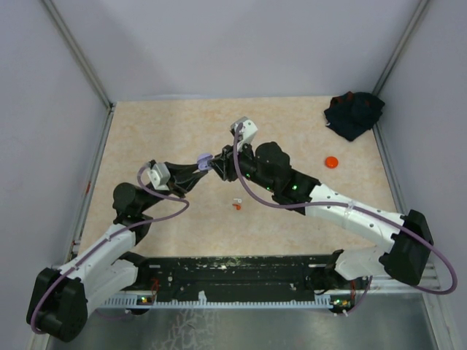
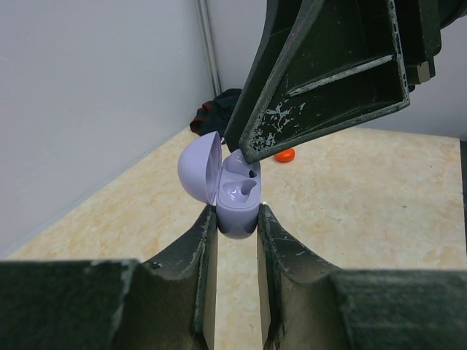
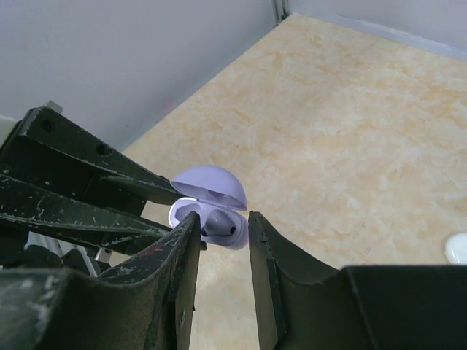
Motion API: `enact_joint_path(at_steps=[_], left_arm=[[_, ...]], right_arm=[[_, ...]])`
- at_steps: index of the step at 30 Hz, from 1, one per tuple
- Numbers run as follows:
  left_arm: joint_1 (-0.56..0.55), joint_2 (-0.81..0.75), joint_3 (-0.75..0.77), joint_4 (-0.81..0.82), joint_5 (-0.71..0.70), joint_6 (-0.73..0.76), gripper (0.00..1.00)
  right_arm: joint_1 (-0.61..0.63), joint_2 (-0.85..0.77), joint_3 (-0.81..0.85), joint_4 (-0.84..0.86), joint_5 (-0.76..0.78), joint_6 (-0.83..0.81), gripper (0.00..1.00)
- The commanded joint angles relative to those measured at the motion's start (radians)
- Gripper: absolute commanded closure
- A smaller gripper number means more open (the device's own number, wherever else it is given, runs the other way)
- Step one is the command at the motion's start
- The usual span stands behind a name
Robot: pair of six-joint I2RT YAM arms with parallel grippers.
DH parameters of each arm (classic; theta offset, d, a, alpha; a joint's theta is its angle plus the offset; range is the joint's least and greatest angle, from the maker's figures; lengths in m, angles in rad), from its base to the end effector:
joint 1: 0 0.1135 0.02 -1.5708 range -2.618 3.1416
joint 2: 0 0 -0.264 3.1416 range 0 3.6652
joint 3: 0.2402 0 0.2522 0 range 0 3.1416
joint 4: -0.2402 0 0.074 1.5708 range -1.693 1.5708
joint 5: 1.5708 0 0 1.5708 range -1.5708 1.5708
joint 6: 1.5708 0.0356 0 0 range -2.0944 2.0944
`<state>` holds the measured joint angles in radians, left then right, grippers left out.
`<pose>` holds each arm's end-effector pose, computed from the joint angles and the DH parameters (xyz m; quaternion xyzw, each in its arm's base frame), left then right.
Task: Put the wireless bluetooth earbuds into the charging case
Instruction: Place the earbud in the charging case, then move the earbud to the center of the board.
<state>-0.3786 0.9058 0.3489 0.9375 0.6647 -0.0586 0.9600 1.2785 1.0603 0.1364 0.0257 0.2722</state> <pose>0.1698 -0.0912 0.2806 0.3512 0.4801 -0.3483 0.7245 0.1758 0.2496 0.3629 -0.2397 0.6952 0.3838 0.5584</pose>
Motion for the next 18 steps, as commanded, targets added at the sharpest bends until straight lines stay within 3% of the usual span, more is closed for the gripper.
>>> enact_joint_path(at_steps=[1,4,12,18], left_arm=[[0.005,-0.014,0.028,-0.029,-0.020,0.050,1.00],[0.004,-0.019,0.053,-0.106,-0.032,0.081,1.00],[0.004,-0.037,0.050,-0.129,-0.082,0.103,1.00],[0.005,-0.030,0.078,-0.225,-0.181,0.110,1.00]], right_arm=[[0.012,0.008,0.077,-0.049,0.047,-0.008,0.67],[0.016,0.025,0.098,-0.075,0.045,0.000,0.67],[0.018,-0.005,0.120,-0.119,0.075,-0.003,0.65],[-0.072,0.021,0.168,-0.306,0.080,-0.052,0.62]])
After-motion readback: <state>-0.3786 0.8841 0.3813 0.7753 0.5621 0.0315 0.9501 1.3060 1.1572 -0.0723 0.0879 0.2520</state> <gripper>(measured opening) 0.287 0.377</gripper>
